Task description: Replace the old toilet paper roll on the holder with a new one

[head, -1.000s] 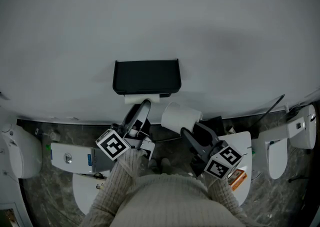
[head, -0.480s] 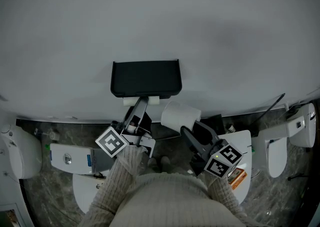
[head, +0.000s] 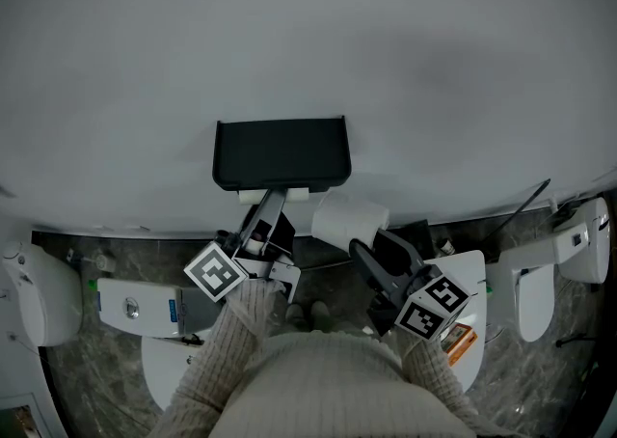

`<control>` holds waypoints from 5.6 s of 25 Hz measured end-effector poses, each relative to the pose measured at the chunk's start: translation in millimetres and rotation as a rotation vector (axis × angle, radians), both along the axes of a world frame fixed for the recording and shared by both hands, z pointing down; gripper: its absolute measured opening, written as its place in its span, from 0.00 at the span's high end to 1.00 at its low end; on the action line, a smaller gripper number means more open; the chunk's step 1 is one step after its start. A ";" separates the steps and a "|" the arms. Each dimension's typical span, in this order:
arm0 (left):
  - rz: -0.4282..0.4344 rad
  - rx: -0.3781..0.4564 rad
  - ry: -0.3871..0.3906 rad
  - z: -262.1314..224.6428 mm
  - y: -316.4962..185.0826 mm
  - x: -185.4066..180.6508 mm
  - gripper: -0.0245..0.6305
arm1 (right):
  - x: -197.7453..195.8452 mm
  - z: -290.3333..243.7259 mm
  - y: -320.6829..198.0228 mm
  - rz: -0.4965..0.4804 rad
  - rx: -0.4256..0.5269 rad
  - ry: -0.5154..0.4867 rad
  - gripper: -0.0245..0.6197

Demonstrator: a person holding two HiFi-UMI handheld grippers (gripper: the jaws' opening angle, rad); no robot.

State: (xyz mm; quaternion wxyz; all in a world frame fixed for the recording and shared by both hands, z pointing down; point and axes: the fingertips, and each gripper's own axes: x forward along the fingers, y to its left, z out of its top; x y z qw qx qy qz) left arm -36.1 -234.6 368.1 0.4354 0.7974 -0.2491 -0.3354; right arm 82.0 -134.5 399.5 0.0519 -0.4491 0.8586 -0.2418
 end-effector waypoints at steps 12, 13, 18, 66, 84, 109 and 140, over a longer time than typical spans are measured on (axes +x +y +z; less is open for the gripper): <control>0.013 -0.010 -0.002 -1.8 1.6 2.4 0.70 | 5.0 -0.9 3.4 0.014 0.009 0.004 0.74; 0.015 -0.012 -0.001 -1.5 1.8 2.7 0.70 | 5.5 -1.4 3.6 0.017 0.011 0.005 0.74; 0.029 -0.009 -0.007 -1.6 2.3 5.6 0.70 | 7.7 -6.8 5.1 0.034 0.029 0.003 0.74; 0.369 -0.020 -0.042 7.7 38.5 132.1 0.70 | 85.1 -5.6 64.5 0.265 0.025 0.017 0.74; 0.335 -0.036 -0.076 11.7 48.3 124.3 0.70 | 93.5 -3.7 48.3 0.213 -0.003 0.005 0.74; -0.024 0.039 -0.168 5.7 82.5 -39.7 0.69 | -26.2 -9.1 40.4 -0.058 0.038 -0.005 0.74; -0.019 0.028 -0.192 17.3 75.2 -39.1 0.69 | -16.6 -10.1 30.9 -0.040 0.037 -0.002 0.74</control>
